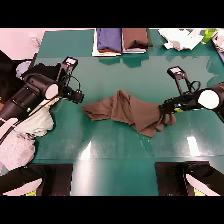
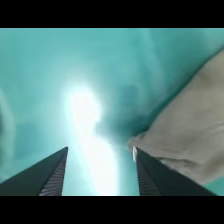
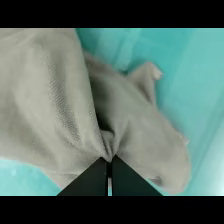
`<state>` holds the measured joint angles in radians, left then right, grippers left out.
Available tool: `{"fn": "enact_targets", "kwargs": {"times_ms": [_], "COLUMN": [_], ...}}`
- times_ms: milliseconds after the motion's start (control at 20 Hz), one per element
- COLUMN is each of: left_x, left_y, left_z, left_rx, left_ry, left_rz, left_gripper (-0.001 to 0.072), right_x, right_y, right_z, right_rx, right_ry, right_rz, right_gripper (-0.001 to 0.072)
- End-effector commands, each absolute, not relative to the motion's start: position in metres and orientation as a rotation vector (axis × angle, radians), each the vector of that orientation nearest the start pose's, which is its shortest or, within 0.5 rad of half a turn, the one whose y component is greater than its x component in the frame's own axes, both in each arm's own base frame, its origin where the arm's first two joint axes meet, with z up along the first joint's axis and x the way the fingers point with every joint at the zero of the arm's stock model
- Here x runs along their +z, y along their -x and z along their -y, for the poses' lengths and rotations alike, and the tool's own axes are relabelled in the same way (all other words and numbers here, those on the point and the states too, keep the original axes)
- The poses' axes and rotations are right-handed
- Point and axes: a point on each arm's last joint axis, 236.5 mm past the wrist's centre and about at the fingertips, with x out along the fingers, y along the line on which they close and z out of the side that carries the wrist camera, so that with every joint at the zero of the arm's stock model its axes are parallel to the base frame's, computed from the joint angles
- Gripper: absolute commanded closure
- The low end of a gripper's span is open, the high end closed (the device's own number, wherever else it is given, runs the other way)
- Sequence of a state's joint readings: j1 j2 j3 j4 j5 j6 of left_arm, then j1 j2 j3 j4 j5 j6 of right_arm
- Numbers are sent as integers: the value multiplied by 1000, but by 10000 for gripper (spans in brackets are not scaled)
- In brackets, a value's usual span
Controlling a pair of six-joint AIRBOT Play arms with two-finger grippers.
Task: Fold the shirts.
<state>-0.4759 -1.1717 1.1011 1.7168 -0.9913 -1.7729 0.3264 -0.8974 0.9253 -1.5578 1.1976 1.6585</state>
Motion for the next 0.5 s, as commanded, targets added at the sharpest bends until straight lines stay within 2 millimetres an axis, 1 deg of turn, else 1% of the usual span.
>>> {"fn": "enact_targets", "kwargs": {"times_ms": [0, 50, 100, 150, 250, 300, 350, 400, 450], "left_x": [60, 68, 70, 61, 21, -1, -19, -30, -36], "left_y": [-349, -344, -339, -337, -331, -330, -330, -332, -336], "left_z": [214, 243, 268, 283, 307, 316, 323, 331, 339], "left_rx": [-451, -560, -640, -665, -681, -672, -662, -662, -662], "left_ry": [30, 102, 140, 133, 106, 116, 145, 181, 206], "left_rz": [-1089, -1071, -1060, -1070, -1142, -1191, -1241, -1277, -1293], "left_gripper": [199, 199, 199, 199, 199, 199, 199, 199, 199], "right_x": [41, 41, 41, 41, 41, 41, 41, 41, 41], "right_y": [-289, -290, -291, -290, -290, -290, -290, -290, -290], "right_z": [-106, -106, -106, -106, -107, -106, -106, -106, -106], "right_rx": [257, 257, 257, 257, 257, 257, 257, 257, 257], "right_ry": [88, 87, 87, 87, 87, 87, 87, 87, 87], "right_rz": [-1191, -1186, -1184, -1185, -1185, -1185, -1185, -1185, -1186], "right_gripper": [698, 698, 698, 698, 698, 698, 698, 698, 698]}}
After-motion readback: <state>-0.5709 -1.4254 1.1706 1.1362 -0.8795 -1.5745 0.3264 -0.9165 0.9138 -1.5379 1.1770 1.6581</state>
